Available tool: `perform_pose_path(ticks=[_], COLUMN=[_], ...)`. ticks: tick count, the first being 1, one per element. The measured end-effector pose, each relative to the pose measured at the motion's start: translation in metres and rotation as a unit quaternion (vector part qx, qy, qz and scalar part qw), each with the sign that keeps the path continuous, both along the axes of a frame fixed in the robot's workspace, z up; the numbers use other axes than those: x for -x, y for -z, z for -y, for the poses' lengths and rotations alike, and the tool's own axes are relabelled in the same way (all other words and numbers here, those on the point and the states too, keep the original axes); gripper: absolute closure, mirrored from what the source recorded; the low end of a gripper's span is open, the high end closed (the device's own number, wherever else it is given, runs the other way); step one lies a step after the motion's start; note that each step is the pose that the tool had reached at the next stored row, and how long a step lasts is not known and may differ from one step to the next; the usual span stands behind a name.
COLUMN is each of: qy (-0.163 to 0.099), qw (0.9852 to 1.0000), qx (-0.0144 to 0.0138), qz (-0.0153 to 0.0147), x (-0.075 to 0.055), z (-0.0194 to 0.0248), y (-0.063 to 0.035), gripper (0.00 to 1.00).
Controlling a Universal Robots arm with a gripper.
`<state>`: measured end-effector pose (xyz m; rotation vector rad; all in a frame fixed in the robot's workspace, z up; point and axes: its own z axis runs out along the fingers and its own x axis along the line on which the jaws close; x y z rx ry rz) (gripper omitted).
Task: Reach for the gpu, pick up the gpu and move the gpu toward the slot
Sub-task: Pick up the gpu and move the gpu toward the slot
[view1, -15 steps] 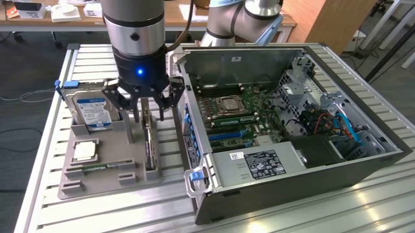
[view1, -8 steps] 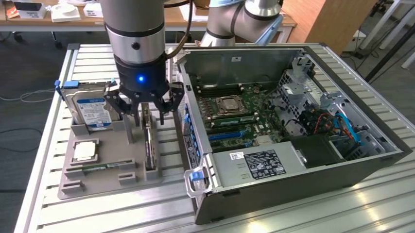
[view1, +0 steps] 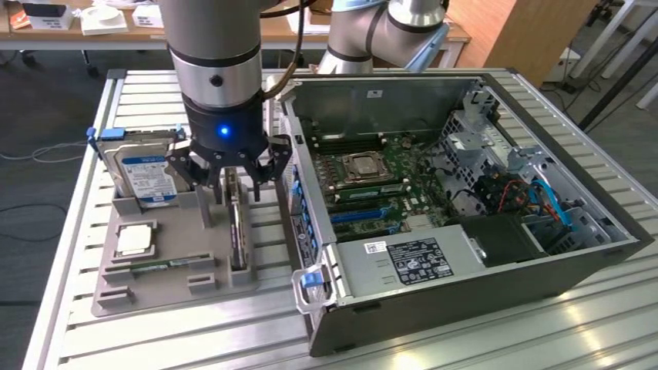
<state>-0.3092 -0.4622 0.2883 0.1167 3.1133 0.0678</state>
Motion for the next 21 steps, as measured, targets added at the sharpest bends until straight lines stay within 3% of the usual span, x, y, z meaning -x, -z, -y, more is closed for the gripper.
perform_pose_path(ticks=[10,15,21], qy=[0.000,0.000,0.000], qw=[1.0000,1.0000,1.0000], qx=[0.0000,0.0000,0.0000], qz=[0.0000,0.0001,0.0000], x=[0.002,0.002,0.002], z=[0.0127,0.0130,0.0131], y=[0.0000,0.0006,0.0114], gripper=[0.45,0.45,0.45])
